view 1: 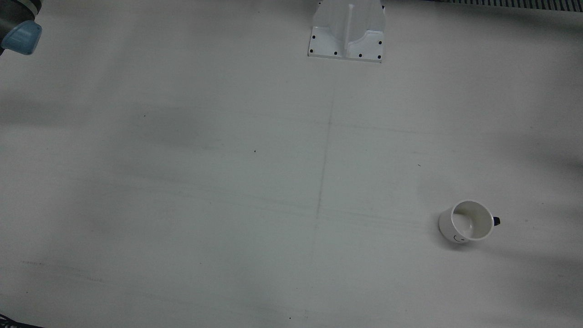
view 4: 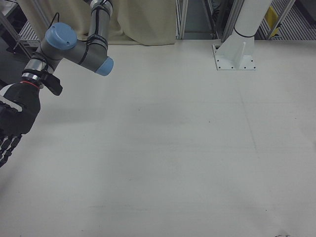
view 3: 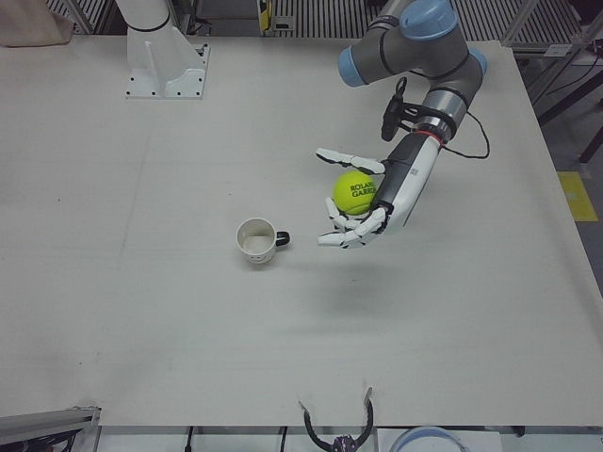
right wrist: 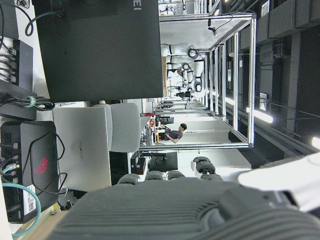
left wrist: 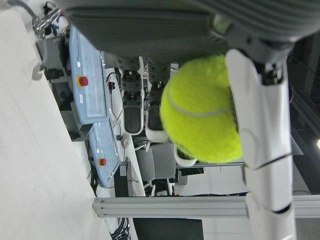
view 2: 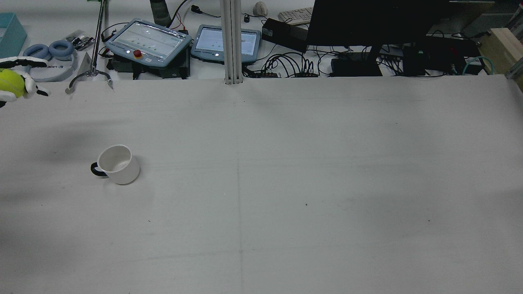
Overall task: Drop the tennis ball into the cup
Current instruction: 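Carry the tennis ball in the left hand toward the white mug, then open the left hand fingers above the mug to release the ball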
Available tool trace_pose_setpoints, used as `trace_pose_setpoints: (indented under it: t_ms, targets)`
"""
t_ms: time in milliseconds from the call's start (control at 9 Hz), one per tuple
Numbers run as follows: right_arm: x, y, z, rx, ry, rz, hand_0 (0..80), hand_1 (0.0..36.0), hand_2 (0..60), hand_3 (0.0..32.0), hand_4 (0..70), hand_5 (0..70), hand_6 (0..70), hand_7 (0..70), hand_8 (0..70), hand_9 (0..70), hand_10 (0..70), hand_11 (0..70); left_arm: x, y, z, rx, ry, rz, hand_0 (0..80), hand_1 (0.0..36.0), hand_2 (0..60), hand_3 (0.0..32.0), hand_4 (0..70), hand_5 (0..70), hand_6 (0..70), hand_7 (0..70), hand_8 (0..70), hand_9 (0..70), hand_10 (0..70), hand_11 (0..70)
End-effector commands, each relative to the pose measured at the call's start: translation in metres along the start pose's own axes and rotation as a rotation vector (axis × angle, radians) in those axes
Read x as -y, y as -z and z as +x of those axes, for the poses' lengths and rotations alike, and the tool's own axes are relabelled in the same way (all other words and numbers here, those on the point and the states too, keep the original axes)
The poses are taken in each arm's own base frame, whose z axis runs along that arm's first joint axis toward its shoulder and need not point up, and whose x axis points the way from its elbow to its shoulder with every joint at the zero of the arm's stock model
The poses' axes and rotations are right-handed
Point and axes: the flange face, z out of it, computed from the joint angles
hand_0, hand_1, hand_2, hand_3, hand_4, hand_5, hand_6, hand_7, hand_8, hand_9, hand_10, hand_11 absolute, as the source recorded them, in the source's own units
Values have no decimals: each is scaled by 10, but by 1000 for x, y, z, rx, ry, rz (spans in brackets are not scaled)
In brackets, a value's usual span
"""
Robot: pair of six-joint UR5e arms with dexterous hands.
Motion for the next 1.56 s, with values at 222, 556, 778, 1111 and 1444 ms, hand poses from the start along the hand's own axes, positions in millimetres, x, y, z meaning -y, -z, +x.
trace_pose_setpoints:
  t_ms: [222,556,778,1111,1444]
  targets:
    - [0,0,0,0,0,-1,0,0,0,0,0,0,0,0,0,0,0,0,-4,-62,-129,173,59,-46,517,95,37,0,237,207,700,700,460,596,228,339]
    - [0,0,0,0,0,-1,0,0,0,0,0,0,0,0,0,0,0,0,-9,-68,-163,222,75,-64,518,93,46,0,232,219,700,700,444,564,212,317]
    - [0,0,0,0,0,-1,0,0,0,0,0,0,0,0,0,0,0,0,1,-67,-167,238,74,-56,475,110,72,0,156,95,328,180,118,104,57,92]
    - [0,0,0,0,0,-1,0,0,0,0,0,0,0,0,0,0,0,0,4,-67,-168,239,72,-58,434,81,112,0,116,77,284,42,75,36,6,16]
    - [0,0,0,0,0,1,0,0,0,0,0,0,0,0,0,0,0,0,-2,-59,-103,136,48,-71,426,80,118,0,109,72,268,42,69,32,2,10]
